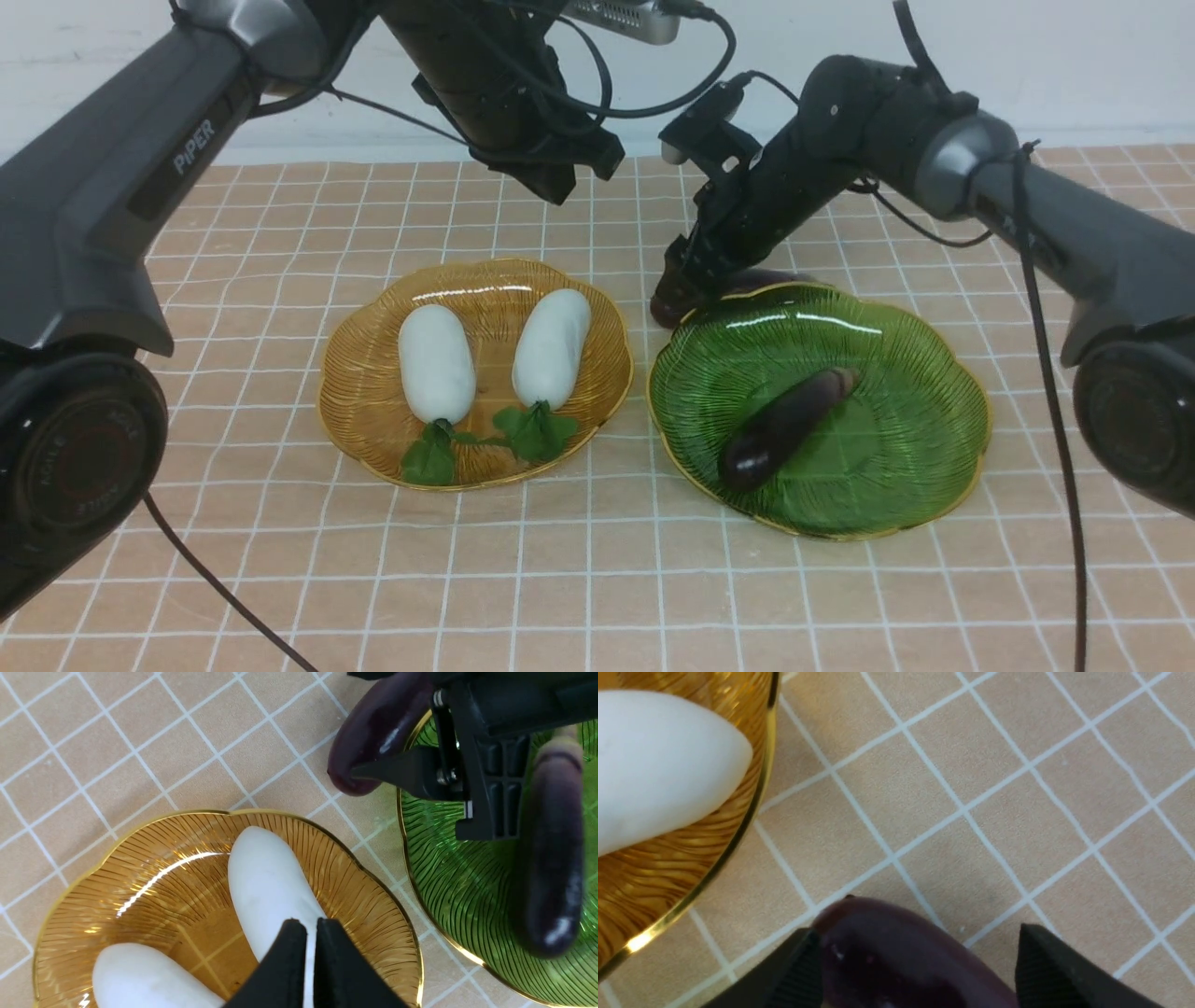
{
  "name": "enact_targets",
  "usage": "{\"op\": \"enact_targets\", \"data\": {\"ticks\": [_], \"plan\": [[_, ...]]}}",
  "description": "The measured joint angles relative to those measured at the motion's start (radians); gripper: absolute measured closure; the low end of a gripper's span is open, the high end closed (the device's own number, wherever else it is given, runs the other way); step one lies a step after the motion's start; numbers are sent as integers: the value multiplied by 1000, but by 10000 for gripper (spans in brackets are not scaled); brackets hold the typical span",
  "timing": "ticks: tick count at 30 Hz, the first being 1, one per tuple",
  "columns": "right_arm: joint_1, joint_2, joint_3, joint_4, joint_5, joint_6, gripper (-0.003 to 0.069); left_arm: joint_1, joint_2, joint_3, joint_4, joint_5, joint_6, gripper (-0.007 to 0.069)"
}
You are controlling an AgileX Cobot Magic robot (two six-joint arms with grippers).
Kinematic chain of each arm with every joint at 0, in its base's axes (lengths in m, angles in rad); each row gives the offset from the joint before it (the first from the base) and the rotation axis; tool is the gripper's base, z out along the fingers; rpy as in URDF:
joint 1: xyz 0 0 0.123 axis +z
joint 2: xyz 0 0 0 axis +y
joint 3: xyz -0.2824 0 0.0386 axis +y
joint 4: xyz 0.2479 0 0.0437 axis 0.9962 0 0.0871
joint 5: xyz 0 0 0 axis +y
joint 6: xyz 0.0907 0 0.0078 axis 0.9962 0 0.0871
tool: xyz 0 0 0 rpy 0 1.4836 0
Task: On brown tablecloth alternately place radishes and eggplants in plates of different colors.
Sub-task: 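Put the eggplants into the green plate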
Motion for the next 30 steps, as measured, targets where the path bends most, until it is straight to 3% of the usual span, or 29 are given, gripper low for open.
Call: {"op": "enact_targets", "data": {"ticks": [21, 30], "plan": [[40, 43, 0, -123, -51, 2, 125, 0, 0, 0, -1, 0, 0, 614], [41, 57, -1, -270, -131, -5, 288, 0, 0, 0, -1, 0, 0, 614]]}}
